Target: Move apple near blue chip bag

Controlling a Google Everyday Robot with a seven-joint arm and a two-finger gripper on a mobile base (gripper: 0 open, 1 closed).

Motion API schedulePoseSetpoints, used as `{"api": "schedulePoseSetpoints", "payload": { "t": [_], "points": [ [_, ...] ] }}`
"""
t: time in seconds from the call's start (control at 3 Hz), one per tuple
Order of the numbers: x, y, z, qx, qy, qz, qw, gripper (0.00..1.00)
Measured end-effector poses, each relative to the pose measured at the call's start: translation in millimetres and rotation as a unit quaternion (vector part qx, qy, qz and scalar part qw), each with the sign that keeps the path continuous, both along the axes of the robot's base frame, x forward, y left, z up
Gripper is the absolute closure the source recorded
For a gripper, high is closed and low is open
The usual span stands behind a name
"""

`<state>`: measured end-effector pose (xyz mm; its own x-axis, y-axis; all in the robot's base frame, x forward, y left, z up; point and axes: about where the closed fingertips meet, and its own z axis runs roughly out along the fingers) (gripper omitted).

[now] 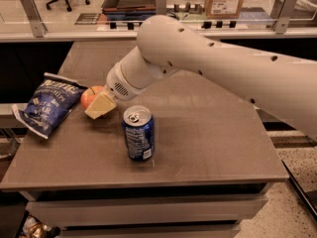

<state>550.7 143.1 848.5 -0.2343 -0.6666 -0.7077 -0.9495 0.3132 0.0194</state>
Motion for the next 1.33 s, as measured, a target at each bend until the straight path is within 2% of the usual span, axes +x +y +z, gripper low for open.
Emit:
{"api": "schedulePoseSetpoints", "payload": {
  "t": [1.0, 1.33],
  "points": [
    [-3.4, 4.1, 1.4, -0.001, -0.002, 0.005, 1.0, 0.13],
    [-4.5, 5.4, 1.9, -0.001, -0.002, 0.006, 1.0, 0.0]
  ]
}}
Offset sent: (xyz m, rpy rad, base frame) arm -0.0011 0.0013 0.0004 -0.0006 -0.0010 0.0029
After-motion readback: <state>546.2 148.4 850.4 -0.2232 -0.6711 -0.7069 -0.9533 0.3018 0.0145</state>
